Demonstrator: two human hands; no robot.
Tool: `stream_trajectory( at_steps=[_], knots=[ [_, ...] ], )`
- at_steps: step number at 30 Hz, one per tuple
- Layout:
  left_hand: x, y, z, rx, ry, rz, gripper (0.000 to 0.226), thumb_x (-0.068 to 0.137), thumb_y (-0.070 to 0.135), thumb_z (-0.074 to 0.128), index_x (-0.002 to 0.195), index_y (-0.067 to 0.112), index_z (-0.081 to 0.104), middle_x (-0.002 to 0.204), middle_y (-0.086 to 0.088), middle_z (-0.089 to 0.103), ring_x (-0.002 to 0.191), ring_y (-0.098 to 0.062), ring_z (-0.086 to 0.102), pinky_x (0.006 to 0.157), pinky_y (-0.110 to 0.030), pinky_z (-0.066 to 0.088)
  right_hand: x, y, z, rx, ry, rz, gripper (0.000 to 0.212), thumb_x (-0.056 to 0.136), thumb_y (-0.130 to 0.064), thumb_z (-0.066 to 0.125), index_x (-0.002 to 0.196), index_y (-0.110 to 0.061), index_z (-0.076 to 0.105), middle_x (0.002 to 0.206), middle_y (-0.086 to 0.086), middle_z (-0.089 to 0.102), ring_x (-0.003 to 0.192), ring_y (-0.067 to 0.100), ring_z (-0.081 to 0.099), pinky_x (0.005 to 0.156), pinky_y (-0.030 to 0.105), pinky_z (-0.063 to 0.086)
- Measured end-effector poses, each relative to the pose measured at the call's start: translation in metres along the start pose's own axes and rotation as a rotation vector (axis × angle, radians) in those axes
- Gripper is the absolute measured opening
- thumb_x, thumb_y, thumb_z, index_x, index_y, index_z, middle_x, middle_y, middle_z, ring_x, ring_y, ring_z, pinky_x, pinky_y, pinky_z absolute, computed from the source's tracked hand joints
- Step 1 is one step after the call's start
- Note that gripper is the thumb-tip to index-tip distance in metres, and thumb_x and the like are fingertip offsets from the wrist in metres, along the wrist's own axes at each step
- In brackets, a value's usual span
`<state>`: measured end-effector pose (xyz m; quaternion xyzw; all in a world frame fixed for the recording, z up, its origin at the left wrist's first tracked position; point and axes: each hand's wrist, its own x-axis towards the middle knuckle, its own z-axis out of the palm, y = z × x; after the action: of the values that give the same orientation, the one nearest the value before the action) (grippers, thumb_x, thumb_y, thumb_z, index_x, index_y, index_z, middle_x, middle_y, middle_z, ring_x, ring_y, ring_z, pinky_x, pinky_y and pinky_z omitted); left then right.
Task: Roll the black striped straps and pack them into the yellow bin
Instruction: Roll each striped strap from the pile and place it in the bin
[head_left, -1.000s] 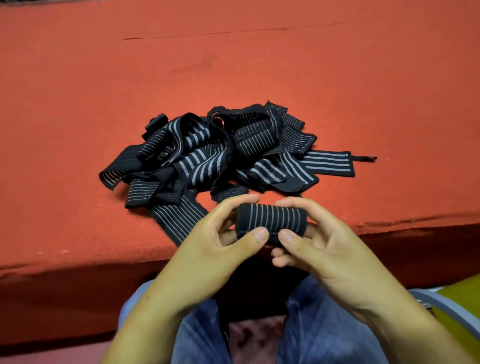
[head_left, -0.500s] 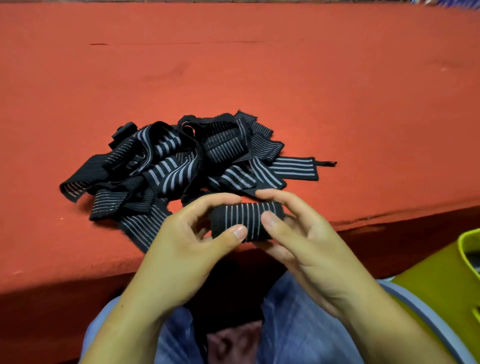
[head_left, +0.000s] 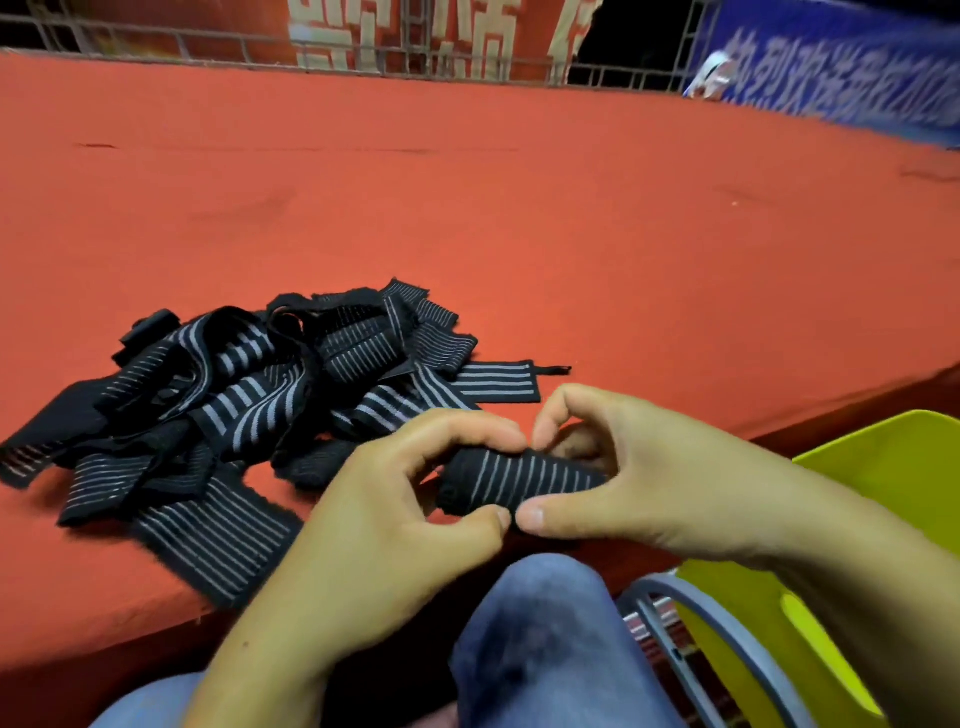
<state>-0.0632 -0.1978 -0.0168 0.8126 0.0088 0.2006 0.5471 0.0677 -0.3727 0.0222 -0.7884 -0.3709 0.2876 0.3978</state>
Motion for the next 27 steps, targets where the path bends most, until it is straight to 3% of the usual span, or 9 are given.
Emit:
stream_trajectory(
  at_steps=[1,3,5,7,11,13,17,24,27],
  knots=[
    [0.005,0.004,0.008,-0.002,-0.012,0.025,0.045,0.069,0.009,0.073,0.105,0.036,0.073,0.118,0.018,0.072,0.117,-0.003,0.066,0.097,-0.014,0.046,-0.006,0.000,-0.009,-0.025,0.007,0.011,0.047,0.070,-0.048,0.089,0.106,-0.037,0.062,0.100,0.002,0.076,0.093,0.031,0.070,0.086,0.052,0.056],
    [0.014,0.012,0.025,-0.020,-0.025,0.059,0.045,0.068,0.006,0.072,0.104,0.034,0.073,0.118,0.017,0.072,0.118,-0.006,0.066,0.099,-0.017,0.047,-0.018,-0.001,-0.026,-0.074,-0.013,0.006,0.047,0.071,-0.049,0.086,0.113,-0.038,0.067,0.107,0.001,0.077,0.102,0.029,0.073,0.095,0.059,0.055],
    [0.022,0.019,0.044,-0.065,-0.042,0.076,0.045,0.068,0.004,0.071,0.103,0.033,0.072,0.116,0.016,0.072,0.117,-0.007,0.066,0.100,-0.021,0.049,-0.030,-0.003,-0.043,-0.160,-0.025,0.013,0.038,0.078,-0.044,0.084,0.113,-0.032,0.073,0.104,-0.002,0.079,0.103,0.026,0.075,0.094,0.056,0.056],
    [0.032,0.025,0.065,-0.107,-0.064,0.087,0.048,0.070,-0.002,0.073,0.104,0.032,0.071,0.115,0.015,0.072,0.114,-0.009,0.067,0.098,-0.025,0.052,-0.042,-0.001,-0.059,-0.246,0.004,0.050,0.032,0.079,-0.042,0.083,0.105,-0.025,0.076,0.094,0.003,0.078,0.086,0.022,0.075,0.085,0.053,0.059],
    [0.058,0.029,0.108,-0.244,-0.118,0.029,0.058,0.080,-0.007,0.074,0.120,0.034,0.063,0.121,0.016,0.068,0.111,-0.006,0.068,0.093,-0.022,0.053,-0.062,0.018,-0.094,-0.234,0.128,0.125,0.014,0.082,-0.025,0.084,0.091,-0.017,0.077,0.086,0.010,0.075,0.073,0.008,0.061,0.072,0.039,0.049],
    [0.067,0.027,0.128,-0.271,-0.137,0.008,0.055,0.088,0.000,0.075,0.125,0.037,0.060,0.126,0.018,0.067,0.117,-0.001,0.065,0.098,-0.020,0.052,-0.078,0.041,-0.120,-0.203,0.244,0.188,0.013,0.081,-0.023,0.085,0.089,-0.015,0.078,0.088,0.011,0.077,0.076,0.011,0.066,0.075,0.036,0.049],
    [0.071,0.016,0.154,-0.169,-0.131,0.017,0.039,0.093,0.007,0.070,0.120,0.035,0.065,0.117,0.017,0.072,0.113,0.001,0.066,0.101,-0.021,0.052,-0.109,0.107,-0.155,-0.161,0.382,0.390,0.029,0.074,-0.033,0.091,0.092,-0.013,0.080,0.093,0.012,0.080,0.092,0.026,0.077,0.091,0.047,0.056],
    [0.069,0.009,0.185,0.079,-0.257,0.020,0.029,0.093,0.011,0.070,0.108,0.036,0.073,0.106,0.028,0.072,0.104,0.010,0.065,0.096,-0.019,0.051,-0.100,0.191,-0.148,-0.289,0.256,0.803,0.024,0.079,-0.036,0.088,0.083,-0.017,0.074,0.084,0.000,0.074,0.076,0.015,0.069,0.067,0.025,0.052],
    [0.065,0.006,0.185,0.092,-0.282,-0.007,0.027,0.095,0.017,0.069,0.112,0.038,0.072,0.111,0.027,0.072,0.108,0.008,0.065,0.100,-0.027,0.052,-0.077,0.210,-0.139,-0.393,0.171,0.864,0.028,0.077,-0.038,0.088,0.089,-0.017,0.074,0.090,0.002,0.074,0.086,0.020,0.072,0.073,0.030,0.056]
  ],
)
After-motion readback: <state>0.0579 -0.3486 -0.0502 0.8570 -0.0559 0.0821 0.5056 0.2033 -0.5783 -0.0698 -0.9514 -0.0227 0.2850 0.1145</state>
